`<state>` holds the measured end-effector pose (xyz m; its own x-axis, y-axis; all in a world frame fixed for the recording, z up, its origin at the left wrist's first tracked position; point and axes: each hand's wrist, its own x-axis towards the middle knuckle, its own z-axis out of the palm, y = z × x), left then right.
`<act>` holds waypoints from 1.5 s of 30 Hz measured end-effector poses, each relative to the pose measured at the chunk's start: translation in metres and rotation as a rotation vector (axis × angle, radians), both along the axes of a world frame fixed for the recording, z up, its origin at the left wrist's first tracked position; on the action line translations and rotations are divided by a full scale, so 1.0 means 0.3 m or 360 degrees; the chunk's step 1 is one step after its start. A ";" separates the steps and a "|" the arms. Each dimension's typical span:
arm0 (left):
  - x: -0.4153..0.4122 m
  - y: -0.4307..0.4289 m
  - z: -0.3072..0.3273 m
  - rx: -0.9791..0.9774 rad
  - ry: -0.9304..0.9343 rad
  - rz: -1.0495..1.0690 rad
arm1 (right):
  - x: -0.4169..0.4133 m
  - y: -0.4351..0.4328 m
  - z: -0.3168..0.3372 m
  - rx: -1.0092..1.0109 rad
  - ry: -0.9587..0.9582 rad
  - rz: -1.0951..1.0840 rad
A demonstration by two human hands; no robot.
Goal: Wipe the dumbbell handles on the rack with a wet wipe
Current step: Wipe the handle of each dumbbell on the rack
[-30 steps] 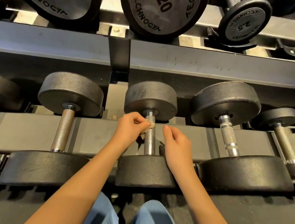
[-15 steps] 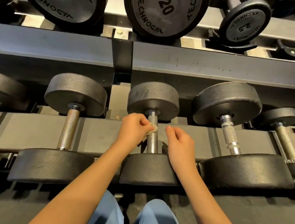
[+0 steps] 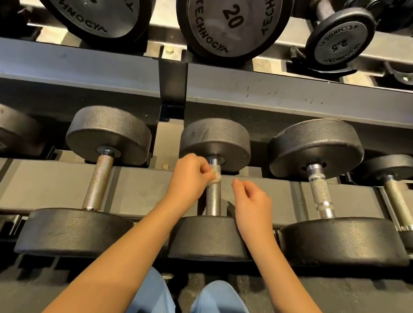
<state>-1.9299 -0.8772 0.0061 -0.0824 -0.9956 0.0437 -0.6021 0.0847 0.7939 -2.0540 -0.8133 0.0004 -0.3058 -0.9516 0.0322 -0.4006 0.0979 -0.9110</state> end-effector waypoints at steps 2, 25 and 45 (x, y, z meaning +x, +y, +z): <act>-0.020 -0.017 0.006 -0.0101 0.0006 0.0029 | -0.002 0.002 -0.003 -0.0005 0.0004 -0.0016; -0.098 0.107 0.135 0.0025 -0.0197 -0.0488 | -0.274 0.116 0.076 -0.0412 0.1365 -0.0290; -0.561 0.087 0.056 -0.0108 0.0230 -0.0442 | -0.642 0.158 0.154 0.0440 0.0894 -0.0285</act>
